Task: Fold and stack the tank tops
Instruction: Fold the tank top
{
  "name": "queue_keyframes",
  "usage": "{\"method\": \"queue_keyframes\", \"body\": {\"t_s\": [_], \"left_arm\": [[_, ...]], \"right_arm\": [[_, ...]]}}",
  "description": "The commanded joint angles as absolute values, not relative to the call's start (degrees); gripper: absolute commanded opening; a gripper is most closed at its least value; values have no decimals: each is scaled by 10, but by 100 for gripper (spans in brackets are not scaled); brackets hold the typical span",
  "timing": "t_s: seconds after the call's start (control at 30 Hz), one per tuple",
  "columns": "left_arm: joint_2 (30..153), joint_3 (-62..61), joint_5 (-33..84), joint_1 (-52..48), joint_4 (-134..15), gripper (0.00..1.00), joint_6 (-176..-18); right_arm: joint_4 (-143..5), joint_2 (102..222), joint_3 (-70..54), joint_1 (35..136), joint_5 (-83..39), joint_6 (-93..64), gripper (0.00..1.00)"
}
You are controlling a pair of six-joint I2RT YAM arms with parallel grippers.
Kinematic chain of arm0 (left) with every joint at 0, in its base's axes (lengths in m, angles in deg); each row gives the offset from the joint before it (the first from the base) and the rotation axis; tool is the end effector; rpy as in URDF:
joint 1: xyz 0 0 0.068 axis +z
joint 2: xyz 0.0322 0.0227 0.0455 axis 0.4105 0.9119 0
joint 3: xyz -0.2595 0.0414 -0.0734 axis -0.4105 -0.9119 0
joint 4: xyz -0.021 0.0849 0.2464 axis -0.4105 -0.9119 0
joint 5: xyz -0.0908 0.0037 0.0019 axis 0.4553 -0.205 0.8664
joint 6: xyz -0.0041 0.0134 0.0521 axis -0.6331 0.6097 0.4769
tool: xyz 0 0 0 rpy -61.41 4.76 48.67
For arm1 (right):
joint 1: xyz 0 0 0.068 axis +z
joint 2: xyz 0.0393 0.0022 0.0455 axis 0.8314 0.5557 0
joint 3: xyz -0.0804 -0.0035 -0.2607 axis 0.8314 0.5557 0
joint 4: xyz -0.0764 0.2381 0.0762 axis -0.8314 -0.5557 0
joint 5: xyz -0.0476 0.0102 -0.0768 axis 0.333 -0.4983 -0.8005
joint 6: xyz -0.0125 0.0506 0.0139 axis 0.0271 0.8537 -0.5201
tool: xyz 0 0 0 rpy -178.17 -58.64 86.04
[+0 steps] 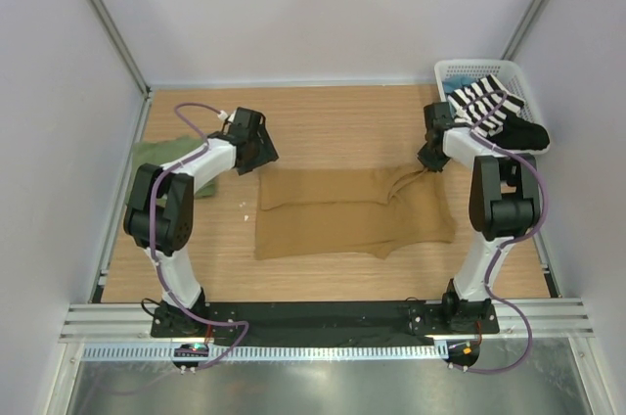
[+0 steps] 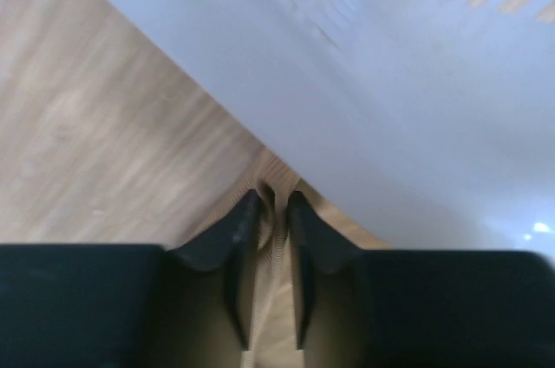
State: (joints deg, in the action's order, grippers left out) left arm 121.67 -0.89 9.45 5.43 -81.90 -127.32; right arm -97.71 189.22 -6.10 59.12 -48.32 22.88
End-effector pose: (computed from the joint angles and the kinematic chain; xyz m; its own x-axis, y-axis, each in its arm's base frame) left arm 0.3717 -0.1214 0.1919 -0.7383 -0.4433 -0.5083 -0.3278 0.8945 -0.3040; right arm 0.3863 0.0081 0.1781 -0.5774 0.6352 -0.5129 0.6935 0.7131 0.1026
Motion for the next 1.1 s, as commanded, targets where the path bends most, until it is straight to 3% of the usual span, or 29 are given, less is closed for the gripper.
{"method": "queue_keyframes", "body": {"t_s": [0.0, 0.1, 0.43, 0.6, 0.7, 0.87, 1.0, 1.07], "left_arm": [[1220, 14, 105, 60, -825, 70, -1263], [1223, 17, 113, 60, -827, 70, -1263], [1243, 35, 127, 60, -840, 70, -1259], [1265, 42, 134, 60, -841, 63, -1259], [1273, 40, 134, 60, -840, 50, -1260], [1279, 22, 133, 60, -833, 38, -1270], [1273, 8, 115, 60, -823, 8, -1270], [1272, 12, 108, 62, -827, 0, -1264]], "right_arm": [[-953, 1847, -31, 588, -506, 237, 21], [-932, 1821, -7, 588, -507, 232, 1], [-786, 1745, 92, 588, -520, 218, 1], [-785, 1741, 92, 588, -523, 218, 1], [-772, 1732, 102, 588, -526, 220, 1], [-720, 1708, 144, 587, -524, 222, 1], [-662, 1697, 175, 587, -526, 222, 1], [-647, 1692, 183, 587, -526, 222, 1]]}}
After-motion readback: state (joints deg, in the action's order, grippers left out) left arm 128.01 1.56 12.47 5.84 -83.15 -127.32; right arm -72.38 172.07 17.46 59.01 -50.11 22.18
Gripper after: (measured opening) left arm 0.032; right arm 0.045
